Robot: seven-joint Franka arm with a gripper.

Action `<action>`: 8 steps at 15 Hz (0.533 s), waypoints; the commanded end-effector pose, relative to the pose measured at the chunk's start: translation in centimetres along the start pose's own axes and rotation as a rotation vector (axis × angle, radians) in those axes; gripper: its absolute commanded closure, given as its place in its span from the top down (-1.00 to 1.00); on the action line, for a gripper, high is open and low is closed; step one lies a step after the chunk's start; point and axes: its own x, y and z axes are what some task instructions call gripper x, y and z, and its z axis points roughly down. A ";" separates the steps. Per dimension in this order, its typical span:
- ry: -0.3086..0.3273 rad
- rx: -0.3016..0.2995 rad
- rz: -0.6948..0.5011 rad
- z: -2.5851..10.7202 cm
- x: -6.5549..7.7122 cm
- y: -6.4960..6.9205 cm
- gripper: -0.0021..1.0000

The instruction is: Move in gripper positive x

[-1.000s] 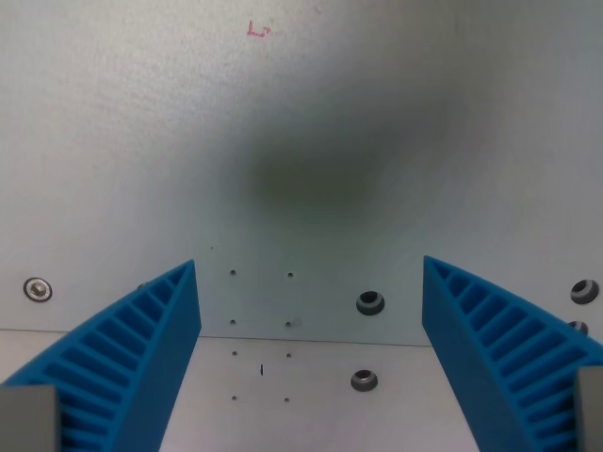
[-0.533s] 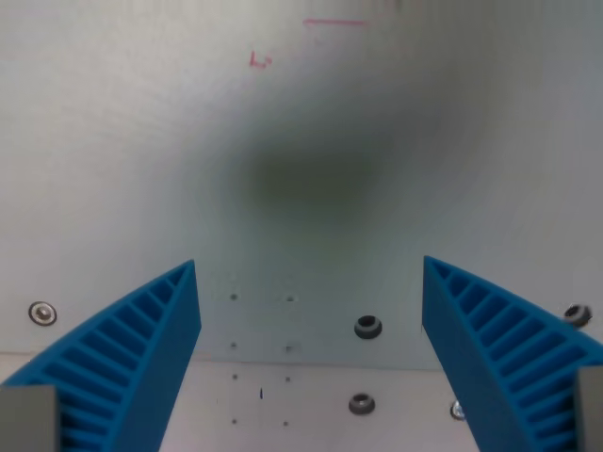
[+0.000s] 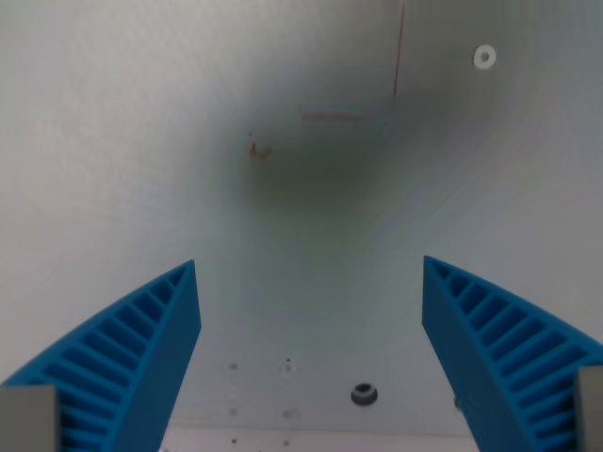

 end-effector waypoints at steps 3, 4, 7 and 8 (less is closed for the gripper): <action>-0.014 0.006 0.009 -0.2 2.5 -0.2 1.00; -0.014 0.006 0.009 -0.2 3.0 -0.2 1.00; -0.014 0.006 0.009 -0.2 4.5 -0.2 1.00; -0.014 0.006 0.009 -0.2 5.0 -0.2 1.00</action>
